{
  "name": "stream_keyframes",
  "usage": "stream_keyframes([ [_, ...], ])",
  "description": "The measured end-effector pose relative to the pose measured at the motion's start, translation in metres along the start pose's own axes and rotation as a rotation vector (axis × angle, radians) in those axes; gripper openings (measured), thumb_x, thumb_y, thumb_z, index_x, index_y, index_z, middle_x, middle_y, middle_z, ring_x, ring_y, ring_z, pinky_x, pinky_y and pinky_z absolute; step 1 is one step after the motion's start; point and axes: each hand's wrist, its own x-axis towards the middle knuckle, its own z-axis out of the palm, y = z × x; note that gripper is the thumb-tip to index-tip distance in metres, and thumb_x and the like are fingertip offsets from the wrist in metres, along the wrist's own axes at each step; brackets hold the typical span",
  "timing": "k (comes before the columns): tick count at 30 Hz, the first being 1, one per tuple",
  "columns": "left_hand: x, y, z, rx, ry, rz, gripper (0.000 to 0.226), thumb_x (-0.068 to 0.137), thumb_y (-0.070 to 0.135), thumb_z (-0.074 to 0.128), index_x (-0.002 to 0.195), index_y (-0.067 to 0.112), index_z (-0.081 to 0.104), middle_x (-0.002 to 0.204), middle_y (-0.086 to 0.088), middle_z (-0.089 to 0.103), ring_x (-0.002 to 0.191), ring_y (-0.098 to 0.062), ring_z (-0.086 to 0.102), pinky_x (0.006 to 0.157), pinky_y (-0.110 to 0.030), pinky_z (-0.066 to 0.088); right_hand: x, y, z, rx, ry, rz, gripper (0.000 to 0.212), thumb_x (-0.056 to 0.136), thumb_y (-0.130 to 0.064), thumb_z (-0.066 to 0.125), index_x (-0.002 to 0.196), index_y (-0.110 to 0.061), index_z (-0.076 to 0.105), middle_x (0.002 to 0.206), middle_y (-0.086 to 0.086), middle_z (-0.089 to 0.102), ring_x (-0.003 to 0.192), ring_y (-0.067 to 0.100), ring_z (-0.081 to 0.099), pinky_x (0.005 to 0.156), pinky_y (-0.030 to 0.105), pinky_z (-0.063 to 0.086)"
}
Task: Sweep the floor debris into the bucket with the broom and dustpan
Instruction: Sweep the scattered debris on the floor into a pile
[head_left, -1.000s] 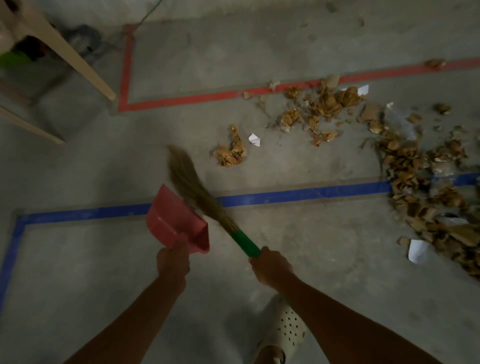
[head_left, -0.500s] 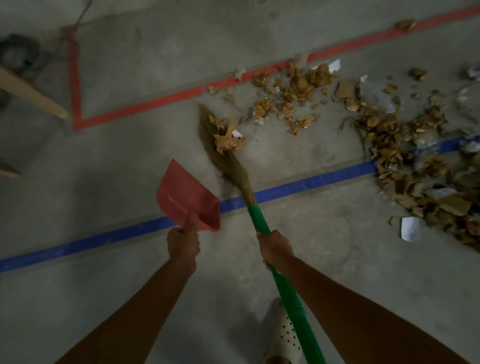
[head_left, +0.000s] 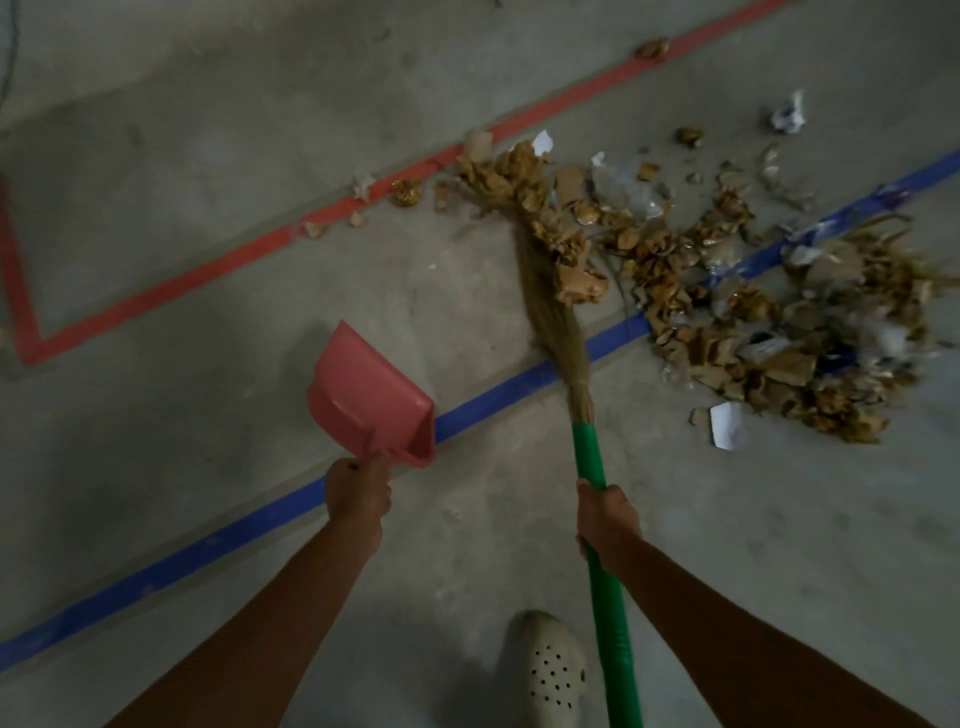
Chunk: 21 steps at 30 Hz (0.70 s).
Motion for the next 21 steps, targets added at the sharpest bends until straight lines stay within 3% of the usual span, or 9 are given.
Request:
stream_keyframes([
  [5, -0.009, 0.014, 0.033, 0.01, -0.029, 0.046, 0.038, 0.092, 0.031, 0.068, 0.068, 0.007, 0.049, 0.055, -0.007, 0.047, 0.036, -0.01, 0.035, 0.034, -0.015, 0.025, -0.006, 0.012, -0.032, 0.137, 0.06, 0.015, 0.039, 0.101, -0.049, 0.043, 0.103, -0.011, 0.051, 0.083, 0.01, 0.065, 0.057, 0.02, 0.061, 0.053, 0.032, 0.054],
  [11, -0.02, 0.027, 0.069, 0.084, -0.132, 0.097, 0.036, 0.094, 0.021, 0.065, 0.064, 0.007, 0.051, 0.055, -0.007, 0.05, 0.032, -0.008, 0.036, 0.034, -0.015, 0.025, -0.026, 0.01, -0.051, 0.316, 0.1, -0.058, 0.031, 0.101, -0.048, 0.044, 0.096, -0.018, 0.049, 0.088, 0.009, 0.064, 0.067, 0.02, 0.064, 0.057, 0.035, 0.057],
  [14, -0.025, 0.036, 0.086, 0.125, -0.161, 0.118, 0.039, 0.093, 0.032, 0.067, 0.066, 0.006, 0.052, 0.056, -0.009, 0.05, 0.039, -0.015, 0.037, 0.037, -0.018, 0.027, -0.037, 0.011, -0.051, 0.237, 0.171, -0.135, 0.031, 0.101, -0.05, 0.041, 0.096, -0.02, 0.048, 0.083, 0.004, 0.062, 0.068, 0.018, 0.064, 0.057, 0.035, 0.057],
  [16, -0.029, 0.042, 0.094, 0.138, -0.192, 0.129, 0.042, 0.091, 0.037, 0.069, 0.067, 0.007, 0.052, 0.056, -0.008, 0.049, 0.041, -0.017, 0.037, 0.037, -0.019, 0.026, -0.045, 0.014, -0.048, 0.164, 0.256, -0.21, 0.031, 0.102, -0.05, 0.039, 0.098, -0.02, 0.047, 0.078, 0.002, 0.06, 0.065, 0.016, 0.061, 0.052, 0.029, 0.048],
  [21, -0.038, 0.046, 0.097, 0.159, -0.259, 0.138, 0.035, 0.09, 0.029, 0.07, 0.067, 0.007, 0.053, 0.059, -0.008, 0.053, 0.045, -0.019, 0.039, 0.041, -0.021, 0.027, -0.06, 0.017, -0.037, 0.134, 0.307, -0.259, 0.029, 0.102, -0.048, 0.04, 0.098, -0.02, 0.047, 0.074, -0.002, 0.057, 0.06, 0.011, 0.056, 0.047, 0.024, 0.039],
])
